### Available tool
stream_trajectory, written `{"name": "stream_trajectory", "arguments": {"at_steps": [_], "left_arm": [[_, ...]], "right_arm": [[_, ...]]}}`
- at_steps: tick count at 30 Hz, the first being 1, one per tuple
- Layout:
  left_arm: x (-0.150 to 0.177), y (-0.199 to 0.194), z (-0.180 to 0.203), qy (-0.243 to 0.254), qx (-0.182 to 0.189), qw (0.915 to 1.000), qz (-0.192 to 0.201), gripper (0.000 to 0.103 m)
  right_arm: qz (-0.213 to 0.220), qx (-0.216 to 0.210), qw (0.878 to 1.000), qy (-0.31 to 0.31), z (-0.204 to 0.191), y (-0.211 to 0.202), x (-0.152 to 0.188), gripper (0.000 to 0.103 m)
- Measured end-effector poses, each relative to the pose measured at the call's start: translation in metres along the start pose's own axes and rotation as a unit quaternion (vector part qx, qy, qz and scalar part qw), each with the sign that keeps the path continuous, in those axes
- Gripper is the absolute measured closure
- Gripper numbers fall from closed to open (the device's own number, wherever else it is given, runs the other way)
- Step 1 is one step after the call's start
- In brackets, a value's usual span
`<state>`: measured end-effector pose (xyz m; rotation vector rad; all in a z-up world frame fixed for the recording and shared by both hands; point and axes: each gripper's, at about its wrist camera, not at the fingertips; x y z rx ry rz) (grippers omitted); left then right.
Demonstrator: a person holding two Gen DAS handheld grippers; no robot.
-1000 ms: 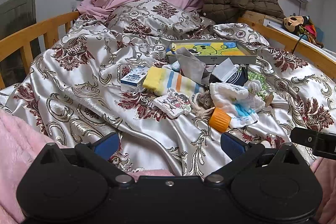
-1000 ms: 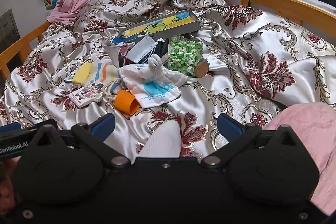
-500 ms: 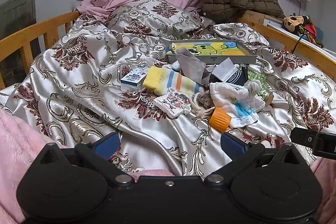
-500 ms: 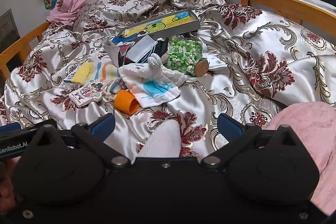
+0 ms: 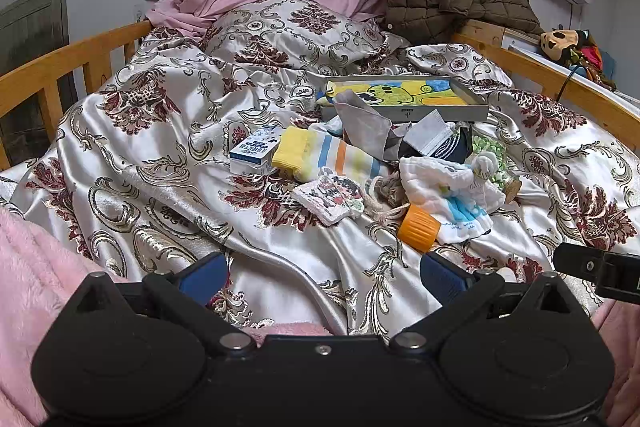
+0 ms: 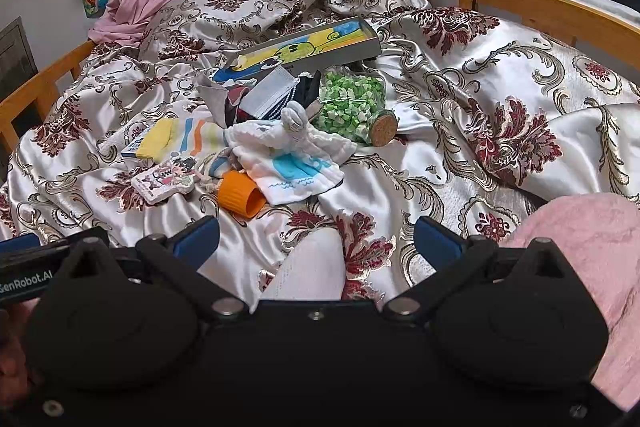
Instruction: Organize soft objects
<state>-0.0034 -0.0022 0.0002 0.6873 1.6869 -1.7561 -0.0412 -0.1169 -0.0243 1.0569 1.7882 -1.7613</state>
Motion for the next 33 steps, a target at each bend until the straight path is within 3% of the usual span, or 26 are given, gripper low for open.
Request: {"name": "stream_trajectory", "arguments": {"at_steps": [33], "left_arm": [[-0.0042,0.0000,0.0013,-0.004,0.005,1.0000,-0.006,0.001]], "right_arm": [[-0.002,-0.005,1.000,0.010,0.0028,-0.0015,-0.0005,0.001]]}}
Point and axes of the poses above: each gripper's, at about its wrist camera, not at the fingertips, and y roughly the way its jaws point, z to its right, x to its underside, and after that the axes turned 9 degrees about -z, right-handed
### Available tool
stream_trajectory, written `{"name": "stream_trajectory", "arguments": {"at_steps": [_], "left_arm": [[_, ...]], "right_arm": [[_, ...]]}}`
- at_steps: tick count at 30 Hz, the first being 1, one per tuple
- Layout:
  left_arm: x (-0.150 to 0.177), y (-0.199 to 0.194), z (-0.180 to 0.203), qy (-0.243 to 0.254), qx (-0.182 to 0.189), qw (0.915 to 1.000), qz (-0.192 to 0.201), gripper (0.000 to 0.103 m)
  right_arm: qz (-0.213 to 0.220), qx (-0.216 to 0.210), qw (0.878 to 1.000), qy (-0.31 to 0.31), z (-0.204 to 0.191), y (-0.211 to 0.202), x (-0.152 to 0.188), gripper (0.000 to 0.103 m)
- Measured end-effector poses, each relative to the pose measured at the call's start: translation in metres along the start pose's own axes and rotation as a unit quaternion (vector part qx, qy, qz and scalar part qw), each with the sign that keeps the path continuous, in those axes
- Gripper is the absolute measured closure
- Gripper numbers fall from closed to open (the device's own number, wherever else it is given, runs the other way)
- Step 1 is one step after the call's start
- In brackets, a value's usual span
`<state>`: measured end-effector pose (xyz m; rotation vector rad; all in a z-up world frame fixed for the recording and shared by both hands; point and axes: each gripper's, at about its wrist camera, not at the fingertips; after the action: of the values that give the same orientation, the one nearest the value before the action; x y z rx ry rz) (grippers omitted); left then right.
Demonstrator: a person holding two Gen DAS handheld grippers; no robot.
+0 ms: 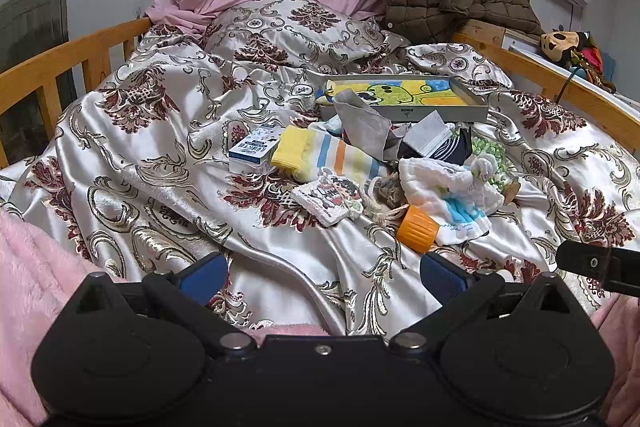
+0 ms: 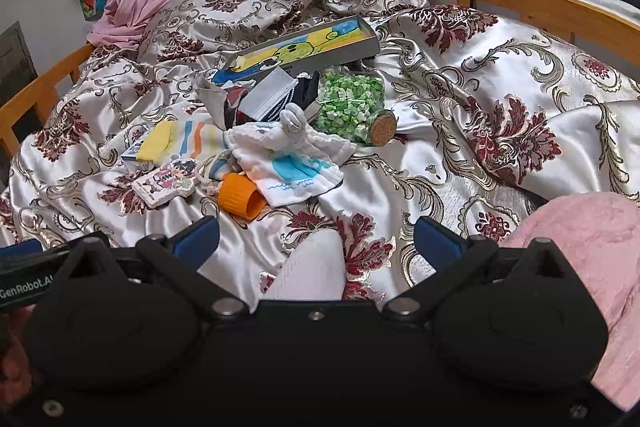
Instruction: Organize soft objects
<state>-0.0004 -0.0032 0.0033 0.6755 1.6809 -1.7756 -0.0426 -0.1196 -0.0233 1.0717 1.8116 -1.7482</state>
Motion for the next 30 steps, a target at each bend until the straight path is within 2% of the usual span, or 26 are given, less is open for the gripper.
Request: {"name": "stream_trajectory", "arguments": {"at_steps": [11,16,22,25,30], "left_arm": [[-0.022,0.012,0.001,0.012,0.007,0.9996,-0.027,0.001],[-0.042,0.024,0.003,0.047,-0.003,0.9986,-0.026,0.001],[-0.068,0.054,0.007,0.094,0.000,0.9948,-0.040,0.001],[-0.084,0.074,0.009,0.120,0.001,0.9913,-0.055,0.001],[-0.104,0.111,-0.004,0.118,0.013,0.9871,-0.107,0.001]], "right_arm": [[0.005,-0.012,1.000,0.004,0.002,0.003,-0.012,0.001],[0.011,-0.045,0.999,-0.009,0.004,0.012,-0.025,0.001],[0.003,-0.045,0.998,-0.032,0.004,0.037,-0.046,0.001],[0.001,-0.038,0.997,-0.063,-0.002,0.051,-0.056,0.001],[0.014,-0.044,0.989,-0.143,-0.024,0.075,-0.071,0.001]]}}
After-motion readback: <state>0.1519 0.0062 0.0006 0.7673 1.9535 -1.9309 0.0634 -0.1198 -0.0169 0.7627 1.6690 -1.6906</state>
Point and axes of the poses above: each gripper's, at about its wrist camera, not at the fingertips, and y roughly the way its jaws point, z to its right, x to its underside, and after that the axes turned 9 degrees about -z, right-handed
